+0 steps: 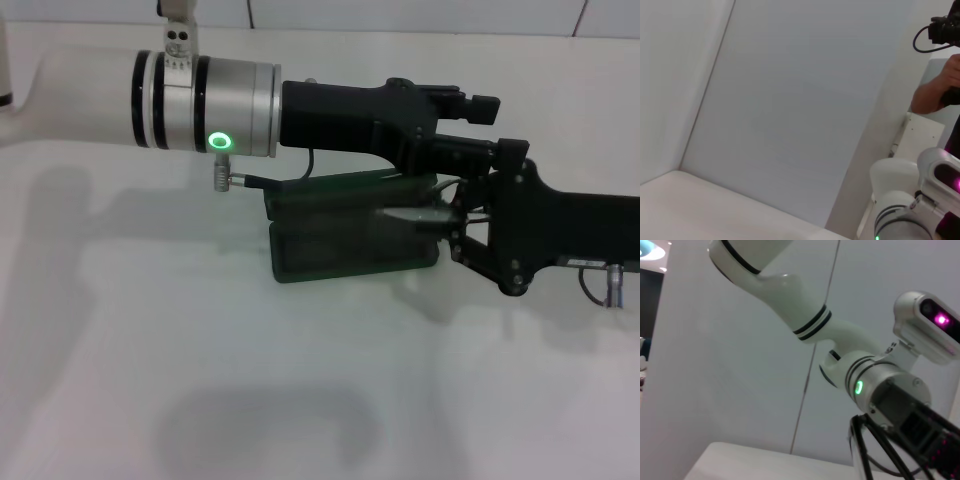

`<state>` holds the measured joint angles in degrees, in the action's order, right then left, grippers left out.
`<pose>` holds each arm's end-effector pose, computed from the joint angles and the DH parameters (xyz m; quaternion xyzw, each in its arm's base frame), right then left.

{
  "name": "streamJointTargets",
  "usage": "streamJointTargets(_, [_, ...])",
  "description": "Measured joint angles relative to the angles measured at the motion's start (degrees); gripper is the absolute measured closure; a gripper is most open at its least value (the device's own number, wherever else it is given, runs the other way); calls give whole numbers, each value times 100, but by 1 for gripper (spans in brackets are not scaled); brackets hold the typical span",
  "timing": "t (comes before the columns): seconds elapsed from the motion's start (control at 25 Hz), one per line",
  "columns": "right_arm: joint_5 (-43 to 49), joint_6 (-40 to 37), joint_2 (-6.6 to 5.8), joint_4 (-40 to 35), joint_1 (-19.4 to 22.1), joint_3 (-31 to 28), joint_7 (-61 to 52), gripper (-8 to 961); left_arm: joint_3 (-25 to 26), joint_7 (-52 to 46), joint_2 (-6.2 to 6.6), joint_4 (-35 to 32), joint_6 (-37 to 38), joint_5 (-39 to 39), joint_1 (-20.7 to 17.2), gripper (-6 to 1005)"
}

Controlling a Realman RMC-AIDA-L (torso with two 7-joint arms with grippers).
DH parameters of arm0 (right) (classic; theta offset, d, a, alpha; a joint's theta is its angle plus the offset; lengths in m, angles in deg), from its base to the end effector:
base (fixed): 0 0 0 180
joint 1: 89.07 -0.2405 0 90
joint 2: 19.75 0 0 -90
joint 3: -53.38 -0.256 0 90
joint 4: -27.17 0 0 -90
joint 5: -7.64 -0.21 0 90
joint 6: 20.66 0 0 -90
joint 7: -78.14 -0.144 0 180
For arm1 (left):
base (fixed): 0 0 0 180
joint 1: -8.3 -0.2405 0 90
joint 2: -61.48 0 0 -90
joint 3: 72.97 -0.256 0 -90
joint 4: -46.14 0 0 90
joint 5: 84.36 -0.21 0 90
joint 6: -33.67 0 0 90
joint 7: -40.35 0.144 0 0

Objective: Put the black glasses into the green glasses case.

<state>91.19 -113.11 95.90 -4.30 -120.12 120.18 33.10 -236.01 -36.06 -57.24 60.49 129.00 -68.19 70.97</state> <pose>0.2083 0.3201 -0.0177 -0.9314 -0.1006 0.3296 0.1169 -0.1223 0.3737 -0.0513 0.9321 0.1709 0.3149 0.0522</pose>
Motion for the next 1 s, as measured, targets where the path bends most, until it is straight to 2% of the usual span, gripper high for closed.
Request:
streamJointTargets(0.28, [-8, 1, 7, 10, 36, -104, 26, 819, 4, 15, 19, -3, 3, 220, -87, 209])
streamJointTargets(0.6, [-168, -197, -14, -94, 183, -129, 30, 815, 9, 408, 175, 12, -48, 822, -490, 209])
streamJointTargets(0.76, [-194, -259, -19, -98, 197, -130, 23, 814, 4, 634, 177, 51, -60, 765, -576, 209])
streamJointTargets(1.0, [-204, -237, -17, -114, 161, -132, -23, 811, -1, 934, 120, 33, 27, 407, -490, 209])
